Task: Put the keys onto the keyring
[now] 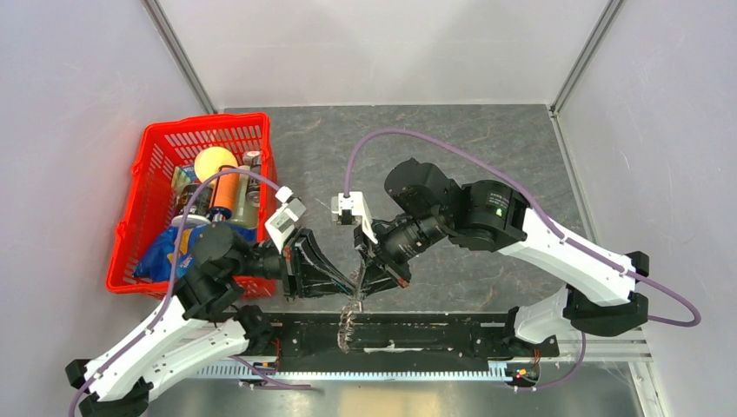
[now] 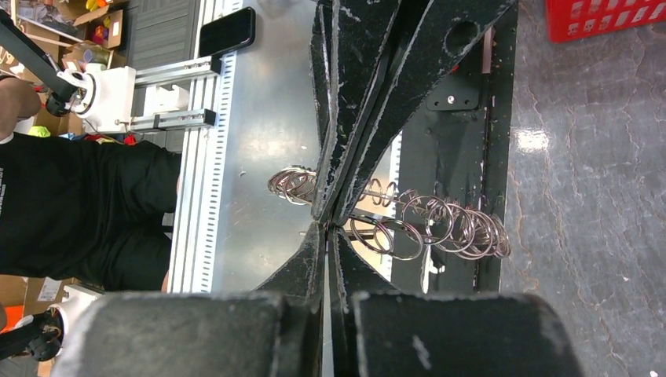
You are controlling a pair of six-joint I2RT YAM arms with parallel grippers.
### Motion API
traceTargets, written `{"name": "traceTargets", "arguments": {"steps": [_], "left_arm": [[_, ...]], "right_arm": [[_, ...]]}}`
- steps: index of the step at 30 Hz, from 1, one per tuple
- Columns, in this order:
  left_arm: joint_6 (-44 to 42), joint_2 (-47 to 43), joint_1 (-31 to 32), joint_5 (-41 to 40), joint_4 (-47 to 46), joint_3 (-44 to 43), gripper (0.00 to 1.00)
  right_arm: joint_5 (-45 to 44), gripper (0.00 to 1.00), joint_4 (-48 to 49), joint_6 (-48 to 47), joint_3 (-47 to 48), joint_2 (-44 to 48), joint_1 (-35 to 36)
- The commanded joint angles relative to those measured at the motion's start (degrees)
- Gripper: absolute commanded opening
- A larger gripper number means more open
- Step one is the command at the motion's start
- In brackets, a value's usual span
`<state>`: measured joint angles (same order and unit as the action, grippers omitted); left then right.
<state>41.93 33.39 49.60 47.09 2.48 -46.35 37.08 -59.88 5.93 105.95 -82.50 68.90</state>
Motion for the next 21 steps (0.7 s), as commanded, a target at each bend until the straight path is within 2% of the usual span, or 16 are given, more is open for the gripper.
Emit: {"name": "traceTargets", "arguments": {"steps": [1, 3, 7, 13, 21], "left_arm": [[-2.2, -1.1, 0.1, -1.7, -1.2, -0.9, 0.02], [-2.4, -1.7, 0.1, -2.7, -1.2, -0.9, 0.02], [-2.2, -3.4, 0.0, -4.0, -2.3, -0.8, 0.02], [-0.5, -4.8, 0.0, -5.4, -7.3, 0.3, 0.02], [0.6, -5.9, 0.1, -7.9, -12.2, 1.1, 0.02]], "right_arm": [[-0.9, 0.12, 4.0, 0.3, 1.0, 1.4, 0.3], [-1.6, 0.26, 6.1, 1.4, -0.5, 3.3, 0.2], [-4.4, 0.39, 9.4, 2.9, -3.1, 7.1, 0.2], [-6.4, 0.41, 15.3, 5.2, -7.5, 11.6, 0.3], [-6.2, 0.4, 20.9, 8.2, -9.3, 11.0, 0.3]]}}
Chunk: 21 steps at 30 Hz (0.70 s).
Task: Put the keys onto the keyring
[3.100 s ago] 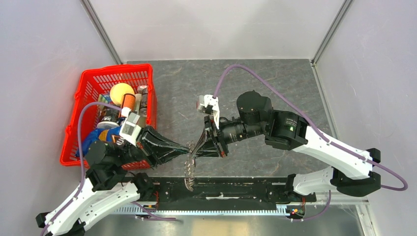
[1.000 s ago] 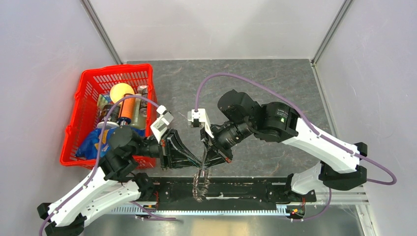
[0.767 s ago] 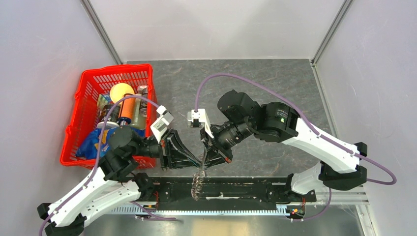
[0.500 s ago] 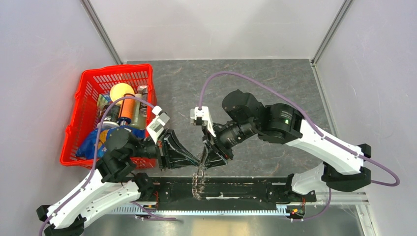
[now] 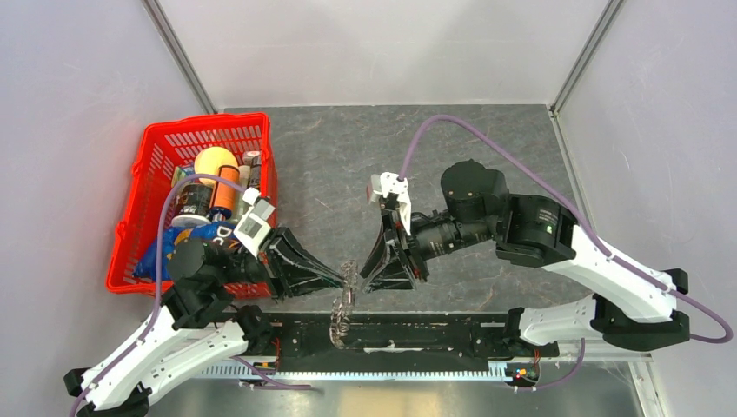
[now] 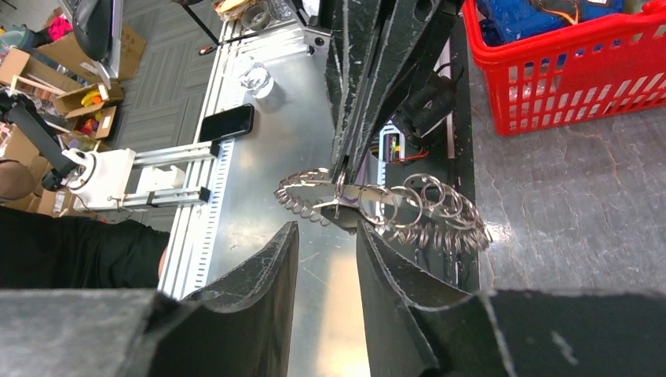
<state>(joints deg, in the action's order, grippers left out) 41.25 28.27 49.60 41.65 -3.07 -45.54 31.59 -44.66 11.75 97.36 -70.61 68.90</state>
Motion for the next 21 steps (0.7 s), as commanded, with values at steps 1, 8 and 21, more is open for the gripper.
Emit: {"name": "traceTargets", "arguments": {"steps": [1, 8, 21], "left_arm": [[1.3, -0.8, 0.1, -2.8, -6.8, 0.3, 0.02], [0.7, -0.9, 0.1, -4.2, -7.0, -0.4, 0.02], [0.0, -2.0, 0.0, -7.5, -7.3, -0.6, 0.02]], "right_arm": [[-0.5, 0.4, 6.1, 2.6, -0.8, -1.1, 0.2], [0.0, 0.36, 7.5, 3.4, -0.9, -1.4, 0.2], [0.9, 0.21, 7.7, 3.7, -0.7, -2.3, 0.3]]}}
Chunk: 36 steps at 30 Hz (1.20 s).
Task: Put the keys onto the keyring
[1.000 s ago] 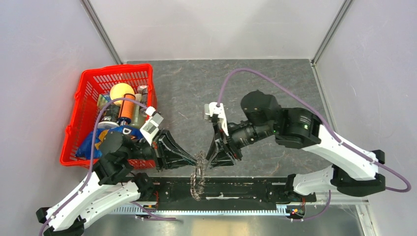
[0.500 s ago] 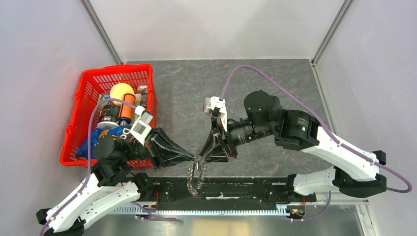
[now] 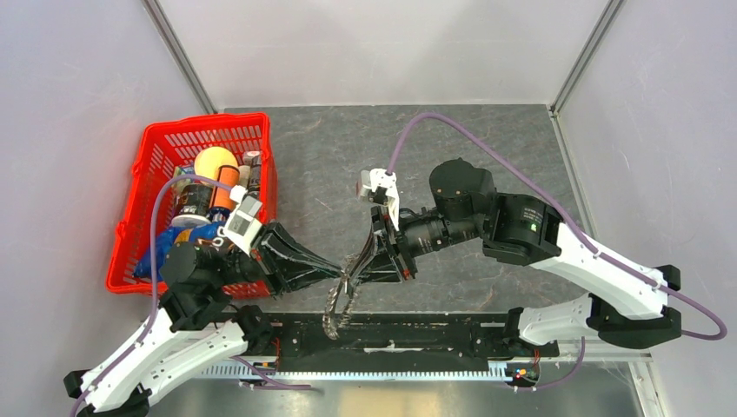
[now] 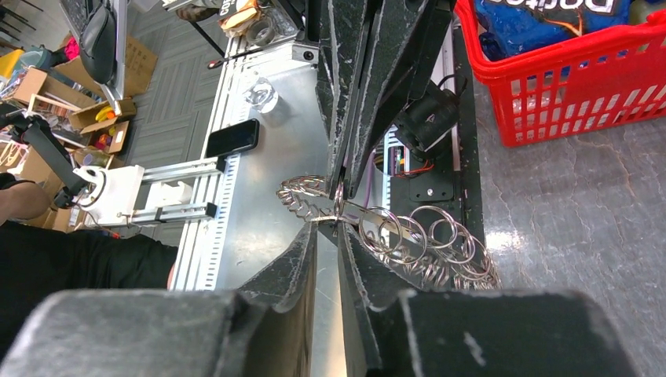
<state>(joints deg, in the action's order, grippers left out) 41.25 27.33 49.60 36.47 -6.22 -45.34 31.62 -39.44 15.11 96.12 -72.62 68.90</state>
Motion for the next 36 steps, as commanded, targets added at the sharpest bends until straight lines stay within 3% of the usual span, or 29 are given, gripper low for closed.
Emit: {"name": "traceTargets", "arguments": {"steps": [1, 17, 36], "left_arm": [[0.0, -1.1, 0.1, -2.6, -4.2, -0.7, 0.02], [1.1, -1.3, 0.1, -3.3, -6.9, 0.2, 0.02], [1.3, -2.4, 0.0, -6.6, -8.5, 0.9, 0.02]], "right_arm": [[0.8, 0.2, 2.5, 0.2, 0.5, -0.2, 0.3], [-0.2, 0.0, 4.8, 1.7, 0.1, 0.1, 0.4], [1.0, 0.0, 10.2, 3.4, -4.5, 0.3, 1.6]]}}
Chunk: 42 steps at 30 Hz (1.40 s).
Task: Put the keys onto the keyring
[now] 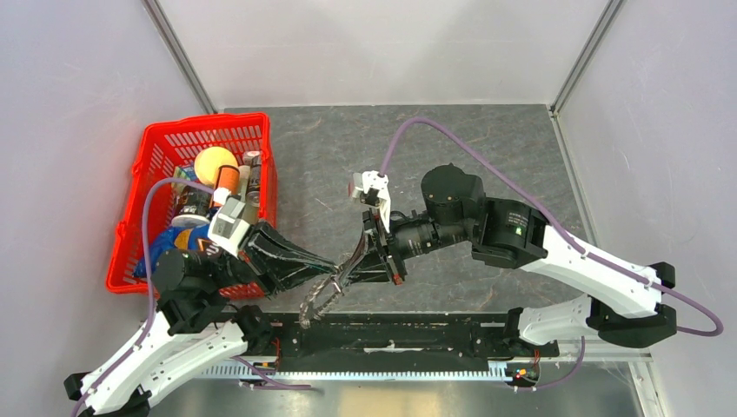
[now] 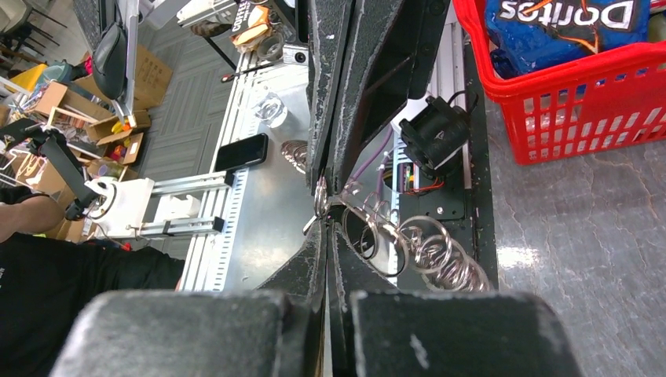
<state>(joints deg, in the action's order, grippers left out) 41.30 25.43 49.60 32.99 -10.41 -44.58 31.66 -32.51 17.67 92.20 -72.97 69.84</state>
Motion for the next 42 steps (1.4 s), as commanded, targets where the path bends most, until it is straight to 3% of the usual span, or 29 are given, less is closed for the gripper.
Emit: {"name": "traceTargets", "arguments": {"steps": [1, 5, 8, 12, 32, 42], "left_arm": [[1.2, -0.5, 0.0, -3.3, -4.4, 0.1, 0.02], [1.4, -0.7, 0.0, -3.6, -4.6, 0.1, 0.02], [1.5, -0.9, 0.0, -3.7, -4.6, 0.2, 0.02], [1.6, -1.1, 0.0, -4.1, -4.6, 0.3, 0.02], [2.1, -1.3, 0.0, -4.5, -5.1, 1.1, 0.02], [2.1, -1.9, 0.0, -4.6, -5.2, 1.3, 0.02]], "right_arm": [[0.9, 0.0, 3.6, 0.9, -0.7, 0.6, 0.6], [0.2, 0.01, 3.2, 1.0, -0.3, 0.7, 0.6], [-1.3, 0.24, 2.2, 0.2, 0.5, 1.4, 0.6], [-2.6, 0.31, 1.1, -0.5, 2.0, 2.3, 0.7], [-6.7, 0.34, 2.7, -0.3, 5.1, 0.5, 0.6], [-7.1, 0.28, 2.7, -0.2, 6.0, -1.2, 0.6]]}}
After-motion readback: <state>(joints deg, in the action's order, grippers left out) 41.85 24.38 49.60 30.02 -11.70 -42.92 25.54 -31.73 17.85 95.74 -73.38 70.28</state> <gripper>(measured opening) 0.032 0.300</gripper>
